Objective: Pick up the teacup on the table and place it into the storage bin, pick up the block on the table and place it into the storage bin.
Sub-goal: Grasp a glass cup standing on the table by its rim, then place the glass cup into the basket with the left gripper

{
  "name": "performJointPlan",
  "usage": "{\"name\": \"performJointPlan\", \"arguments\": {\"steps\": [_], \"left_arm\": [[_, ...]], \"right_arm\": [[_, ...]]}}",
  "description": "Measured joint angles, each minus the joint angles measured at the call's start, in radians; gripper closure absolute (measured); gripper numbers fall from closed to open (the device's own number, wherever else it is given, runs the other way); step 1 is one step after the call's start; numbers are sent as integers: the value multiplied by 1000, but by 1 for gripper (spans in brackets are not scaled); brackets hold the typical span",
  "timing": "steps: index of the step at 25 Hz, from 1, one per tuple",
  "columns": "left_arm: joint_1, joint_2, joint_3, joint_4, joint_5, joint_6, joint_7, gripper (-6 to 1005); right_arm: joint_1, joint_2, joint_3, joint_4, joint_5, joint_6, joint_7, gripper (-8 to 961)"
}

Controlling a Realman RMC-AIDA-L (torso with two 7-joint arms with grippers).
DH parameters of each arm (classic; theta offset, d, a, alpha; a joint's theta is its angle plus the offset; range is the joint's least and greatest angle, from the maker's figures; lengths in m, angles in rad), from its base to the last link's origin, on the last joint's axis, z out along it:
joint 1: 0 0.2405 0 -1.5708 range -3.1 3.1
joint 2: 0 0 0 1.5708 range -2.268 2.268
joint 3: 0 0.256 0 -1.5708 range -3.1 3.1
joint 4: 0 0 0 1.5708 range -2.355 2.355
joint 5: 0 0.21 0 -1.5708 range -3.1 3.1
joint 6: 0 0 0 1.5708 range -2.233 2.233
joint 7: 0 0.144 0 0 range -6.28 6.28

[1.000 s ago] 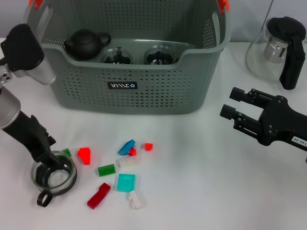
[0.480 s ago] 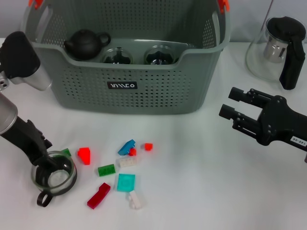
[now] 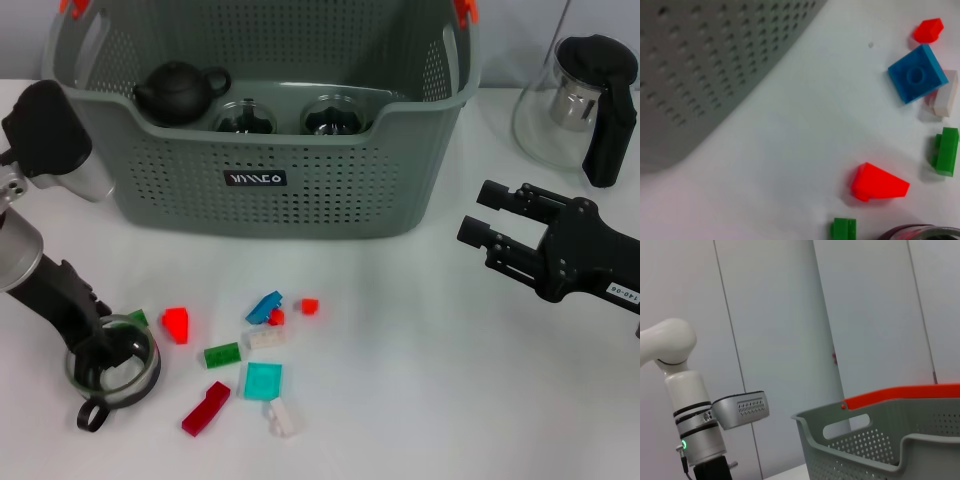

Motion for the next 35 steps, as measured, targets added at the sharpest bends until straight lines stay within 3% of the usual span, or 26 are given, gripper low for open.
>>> {"name": "performJointPlan", "arguments": {"steps": [9, 14, 17, 20, 25, 35], "left_arm": [[1, 2, 47, -5, 1, -24, -21, 448], [-21, 24, 52, -32, 2, -29, -84, 454], [-26, 27, 53, -38, 2, -26, -91, 458], [-30, 27, 60, -41, 2, -17, -92, 697], [-31, 27, 61, -38, 2, -6, -97, 924], [-40, 28, 14, 12, -5, 51, -74, 961]], "right_arm": [[0, -1, 0, -1, 0, 0, 0, 376], [2, 1, -1, 0, -1, -1, 0, 376], [3, 1, -2, 0, -2, -2, 0, 376], [3, 1, -3, 0, -2, -2, 0, 376], [0, 1, -3, 0, -2, -2, 0, 376], [0, 1, -4, -1, -2, -2, -2, 376]]}}
